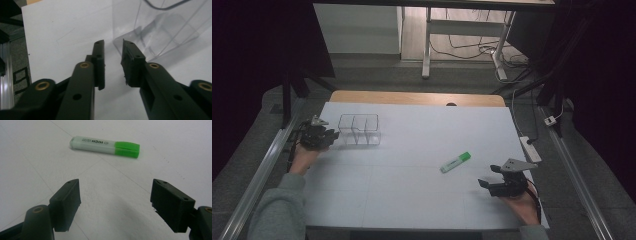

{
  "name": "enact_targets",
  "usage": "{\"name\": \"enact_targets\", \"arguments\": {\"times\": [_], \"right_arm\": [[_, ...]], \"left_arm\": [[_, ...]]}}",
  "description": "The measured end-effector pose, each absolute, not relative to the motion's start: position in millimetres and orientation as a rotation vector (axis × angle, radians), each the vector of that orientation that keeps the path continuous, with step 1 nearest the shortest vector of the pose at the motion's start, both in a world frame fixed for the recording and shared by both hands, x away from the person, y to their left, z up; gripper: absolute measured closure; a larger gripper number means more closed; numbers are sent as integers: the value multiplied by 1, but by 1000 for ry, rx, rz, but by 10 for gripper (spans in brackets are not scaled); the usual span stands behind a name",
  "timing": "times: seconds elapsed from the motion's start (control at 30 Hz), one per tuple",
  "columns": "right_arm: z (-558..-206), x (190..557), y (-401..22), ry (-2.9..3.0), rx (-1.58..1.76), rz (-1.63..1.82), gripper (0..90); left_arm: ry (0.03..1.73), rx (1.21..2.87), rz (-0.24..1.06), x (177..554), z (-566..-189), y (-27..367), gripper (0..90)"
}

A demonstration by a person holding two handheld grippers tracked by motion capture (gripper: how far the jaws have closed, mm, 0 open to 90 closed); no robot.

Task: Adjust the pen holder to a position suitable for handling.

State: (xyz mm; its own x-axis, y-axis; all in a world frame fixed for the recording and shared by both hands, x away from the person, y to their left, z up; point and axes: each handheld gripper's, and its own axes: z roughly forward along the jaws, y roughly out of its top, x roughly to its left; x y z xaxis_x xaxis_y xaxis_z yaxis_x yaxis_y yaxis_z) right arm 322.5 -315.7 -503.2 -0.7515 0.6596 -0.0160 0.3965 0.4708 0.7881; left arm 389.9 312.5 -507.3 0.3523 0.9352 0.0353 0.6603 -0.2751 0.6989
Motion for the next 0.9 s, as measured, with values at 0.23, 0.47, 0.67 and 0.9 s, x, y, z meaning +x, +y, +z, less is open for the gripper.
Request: {"name": "enact_targets", "arguments": {"times": [0.23, 0.47, 0.67, 0.9], "right_arm": [[-503, 322, -315, 2409, 894, 1167, 243], [-503, 322, -316, 2406, 896, 1170, 242], [-503, 323, -316, 2407, 903, 1168, 241], [-503, 322, -317, 2409, 903, 1164, 241]], "left_arm": [[1401, 2005, 547, 398, -514, 315, 890], [1393, 2000, 560, 404, -520, 311, 891], [1406, 1947, 502, 409, -524, 315, 891], [1387, 1954, 479, 411, -523, 311, 891]]}}
